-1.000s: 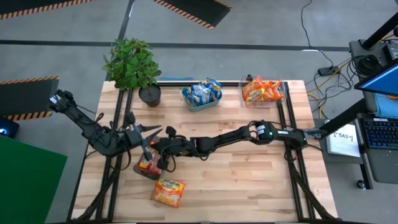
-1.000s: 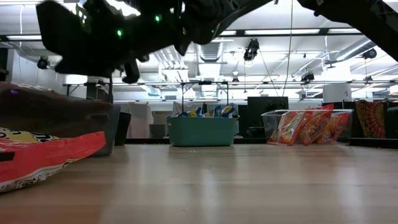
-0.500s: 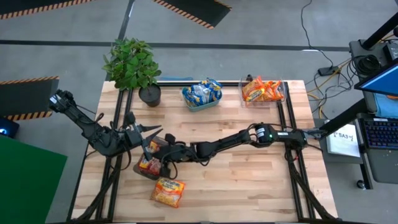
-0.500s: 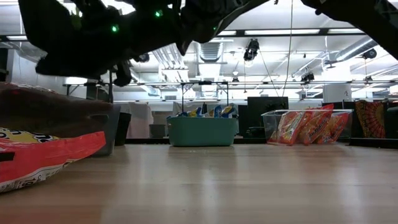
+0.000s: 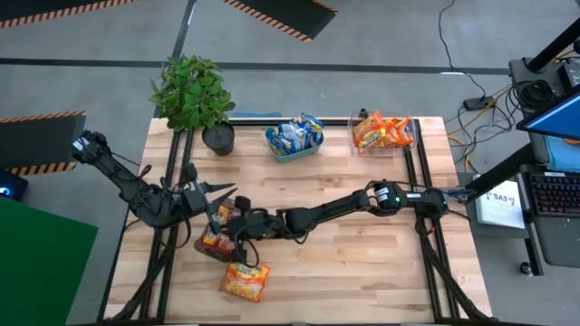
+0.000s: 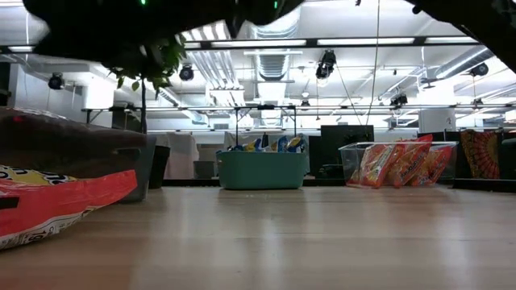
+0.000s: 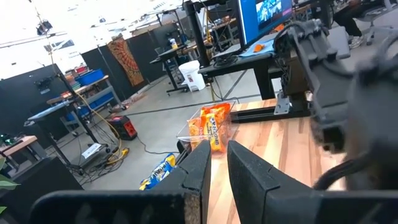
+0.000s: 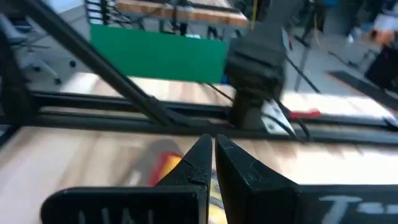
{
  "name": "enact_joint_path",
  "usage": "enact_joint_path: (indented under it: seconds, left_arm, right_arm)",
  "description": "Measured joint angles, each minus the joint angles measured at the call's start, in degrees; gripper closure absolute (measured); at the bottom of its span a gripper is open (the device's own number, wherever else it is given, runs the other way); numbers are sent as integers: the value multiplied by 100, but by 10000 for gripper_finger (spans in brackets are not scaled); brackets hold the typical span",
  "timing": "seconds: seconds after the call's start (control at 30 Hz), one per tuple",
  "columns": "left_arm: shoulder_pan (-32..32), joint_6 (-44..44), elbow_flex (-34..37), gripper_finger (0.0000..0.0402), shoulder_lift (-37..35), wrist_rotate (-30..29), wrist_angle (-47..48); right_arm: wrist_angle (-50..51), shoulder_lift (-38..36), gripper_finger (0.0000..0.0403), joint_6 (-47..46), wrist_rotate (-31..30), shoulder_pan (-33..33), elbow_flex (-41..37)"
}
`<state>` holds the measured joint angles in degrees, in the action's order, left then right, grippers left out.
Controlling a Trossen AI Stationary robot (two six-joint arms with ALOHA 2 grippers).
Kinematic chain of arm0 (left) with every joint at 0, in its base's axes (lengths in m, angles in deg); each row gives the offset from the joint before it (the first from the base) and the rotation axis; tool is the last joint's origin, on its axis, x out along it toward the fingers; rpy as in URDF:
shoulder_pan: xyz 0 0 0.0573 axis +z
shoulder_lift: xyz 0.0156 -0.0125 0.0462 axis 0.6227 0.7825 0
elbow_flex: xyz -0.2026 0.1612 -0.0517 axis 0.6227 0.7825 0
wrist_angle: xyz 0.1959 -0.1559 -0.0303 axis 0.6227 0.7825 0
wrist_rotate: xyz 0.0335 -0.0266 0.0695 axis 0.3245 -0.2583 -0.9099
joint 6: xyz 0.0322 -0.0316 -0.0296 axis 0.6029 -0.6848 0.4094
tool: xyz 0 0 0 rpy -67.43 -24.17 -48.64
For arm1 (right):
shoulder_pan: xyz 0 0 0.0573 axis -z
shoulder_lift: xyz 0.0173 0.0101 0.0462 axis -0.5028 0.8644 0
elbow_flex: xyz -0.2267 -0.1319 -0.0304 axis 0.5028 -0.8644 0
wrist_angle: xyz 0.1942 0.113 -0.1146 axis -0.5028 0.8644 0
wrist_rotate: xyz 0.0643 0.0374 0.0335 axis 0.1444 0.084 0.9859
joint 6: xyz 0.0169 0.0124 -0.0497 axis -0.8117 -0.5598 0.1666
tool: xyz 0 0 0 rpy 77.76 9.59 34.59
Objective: Sort Maruchan noodles
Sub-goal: Put the red noodle pack into the black bin
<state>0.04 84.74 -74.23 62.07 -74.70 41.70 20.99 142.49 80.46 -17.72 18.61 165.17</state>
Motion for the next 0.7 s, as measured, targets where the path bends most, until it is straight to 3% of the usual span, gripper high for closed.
enact_joint_path:
  seconds: [0.4,0.7]
  left_arm:
    - [2,53,0,364,-28,0,4]
    - [2,55,1,364,-26,0,6]
  right_arm:
    - [-537,868,390,-514,466,-15,123]
    - [-440,719,390,-99,440,12,428]
